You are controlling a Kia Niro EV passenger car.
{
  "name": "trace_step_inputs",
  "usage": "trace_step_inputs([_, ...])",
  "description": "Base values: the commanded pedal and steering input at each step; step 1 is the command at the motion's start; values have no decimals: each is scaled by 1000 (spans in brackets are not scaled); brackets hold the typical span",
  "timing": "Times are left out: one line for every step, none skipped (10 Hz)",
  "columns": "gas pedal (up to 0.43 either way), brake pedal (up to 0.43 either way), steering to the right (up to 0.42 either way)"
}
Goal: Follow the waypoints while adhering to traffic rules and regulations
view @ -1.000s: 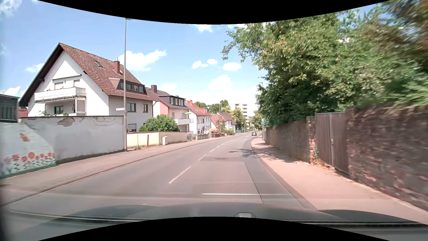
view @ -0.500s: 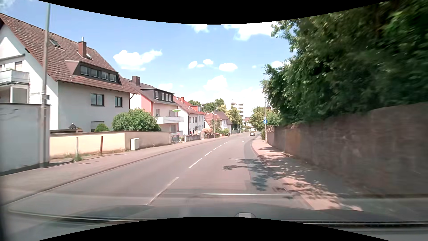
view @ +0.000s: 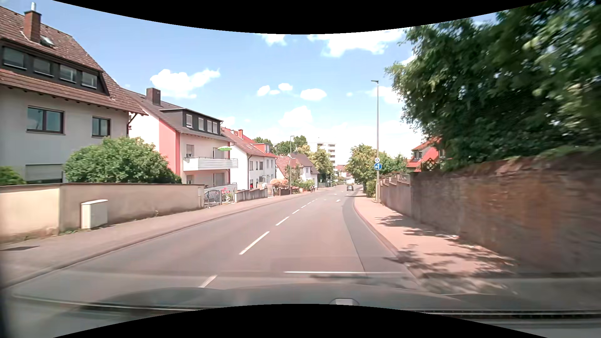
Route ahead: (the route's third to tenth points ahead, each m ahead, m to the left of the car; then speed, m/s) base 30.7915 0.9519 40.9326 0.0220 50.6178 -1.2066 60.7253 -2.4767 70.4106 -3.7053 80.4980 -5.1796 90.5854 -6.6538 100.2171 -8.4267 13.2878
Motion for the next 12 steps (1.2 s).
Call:
trace_step_inputs([0, 73, 19])
trace_step_inputs([0, 79, 20])
trace_step_inputs([0, 85, 21])
trace_step_inputs([0, 98, 22])
trace_step_inputs([0, 110, 21])
trace_step_inputs([0, 116, 21])
trace_step_inputs([0, 116, 21])
trace_step_inputs([0, 128, 21])
trace_step_inputs([0, 128, 20])
trace_step_inputs([0, 134, 18])
trace_step_inputs([0, 140, 18])
trace_step_inputs([0, 140, 18])
